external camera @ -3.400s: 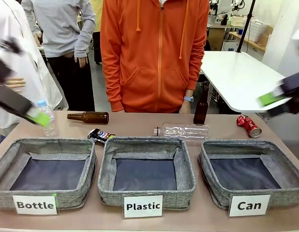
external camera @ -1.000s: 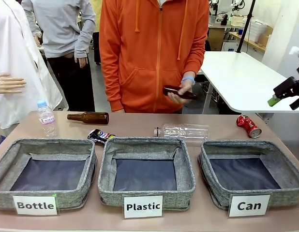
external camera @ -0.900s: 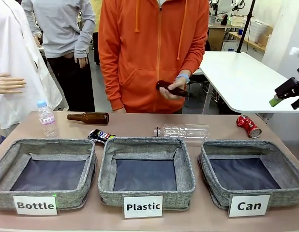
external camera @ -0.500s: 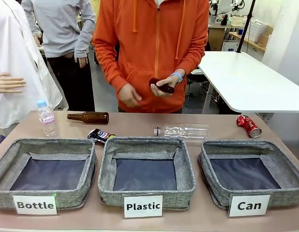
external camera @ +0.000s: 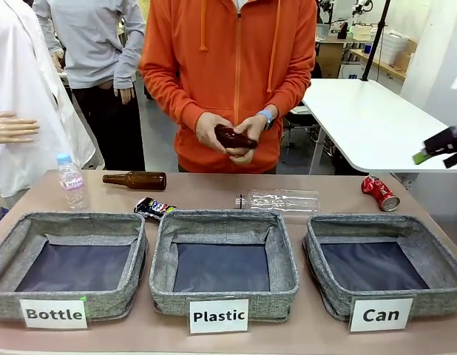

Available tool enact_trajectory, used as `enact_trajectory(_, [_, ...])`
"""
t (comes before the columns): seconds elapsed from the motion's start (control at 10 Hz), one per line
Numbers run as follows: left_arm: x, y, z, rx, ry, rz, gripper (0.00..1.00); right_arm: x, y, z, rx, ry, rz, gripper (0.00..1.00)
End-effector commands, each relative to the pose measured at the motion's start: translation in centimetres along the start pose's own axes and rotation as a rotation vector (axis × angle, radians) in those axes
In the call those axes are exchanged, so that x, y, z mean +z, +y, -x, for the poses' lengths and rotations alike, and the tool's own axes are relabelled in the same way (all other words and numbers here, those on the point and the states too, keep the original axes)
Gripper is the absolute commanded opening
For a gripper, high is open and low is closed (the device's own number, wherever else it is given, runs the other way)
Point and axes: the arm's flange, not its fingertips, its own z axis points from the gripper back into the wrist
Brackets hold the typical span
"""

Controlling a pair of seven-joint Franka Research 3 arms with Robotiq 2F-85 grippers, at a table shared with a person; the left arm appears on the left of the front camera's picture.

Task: Sort the can waste into the basket.
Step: Pick up the can waste from the table and place it in the right Fabric basket.

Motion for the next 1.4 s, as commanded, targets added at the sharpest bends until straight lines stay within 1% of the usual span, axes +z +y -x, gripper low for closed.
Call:
enact_trajectory(0.0, [0.1, -0.1, -0.1, -0.022, -0.011, 0.018, 1.0, -3.6, -0.5, -3.0, 0.05, 0.067, 0.105, 1.0])
enact_trajectory(0.1, [0.1, -0.1, -0.1, -0.022, -0.011, 0.018, 1.0, -5.2, -0.6, -3.8, 0.055, 0.09, 0.141, 1.0])
enact_trajectory(0.2, [0.1, -0.1, -0.1, -0.022, -0.011, 0.018, 1.0, -6.3, -0.7, -4.5, 0.028, 0.095, 0.162, 1.0])
enact_trajectory(0.3, [0.1, -0.1, -0.1, -0.022, -0.011, 0.018, 1.0, -5.2, -0.1, -4.3, -0.093, 0.056, 0.129, 1.0])
enact_trajectory(0.4, [0.1, -0.1, -0.1, -0.022, -0.011, 0.018, 1.0, -6.8, -0.3, -3.1, 0.064, 0.083, 0.11, 1.0])
enact_trajectory(0.5, [0.1, -0.1, -0.1, -0.022, -0.011, 0.018, 1.0, -6.8, -0.3, -3.1, 0.064, 0.083, 0.11, 1.0])
enact_trajectory(0.6, [0.1, -0.1, -0.1, -0.022, -0.011, 0.018, 1.0, -7.3, -0.7, -3.8, 0.008, 0.082, 0.122, 1.0])
enact_trajectory(0.7, [0.1, 0.1, 0.0, 0.0, -0.001, 0.0, 1.0, -8.4, -1.4, -4.3, 0.04, 0.105, 0.154, 1.0])
enact_trajectory(0.8, [4.1, -1.8, -1.5, 0.004, -0.006, -0.043, 1.0, -9.9, -1.8, -5.4, 0.073, 0.129, 0.173, 1.0])
enact_trajectory(0.9, [8.0, -3.1, -2.3, 0.055, 0.023, -0.028, 1.0, -11.8, -2.3, -6.8, 0.079, 0.145, 0.227, 1.0])
enact_trajectory(1.0, [10.3, -4.0, -2.4, 0.022, 0.031, -0.048, 1.0, -13.2, -2.6, -7.7, 0.073, 0.145, 0.269, 1.0])
enact_trajectory(1.2, [11.2, -4.5, -1.6, 0.063, 0.042, -0.017, 1.0, -16.0, -3.0, -9.2, 0.094, 0.148, 0.32, 1.0])
enact_trajectory(1.3, [10.6, -4.1, -0.4, 0.112, 0.071, 0.023, 1.0, -17.6, -3.5, -9.9, 0.107, 0.151, 0.34, 1.0])
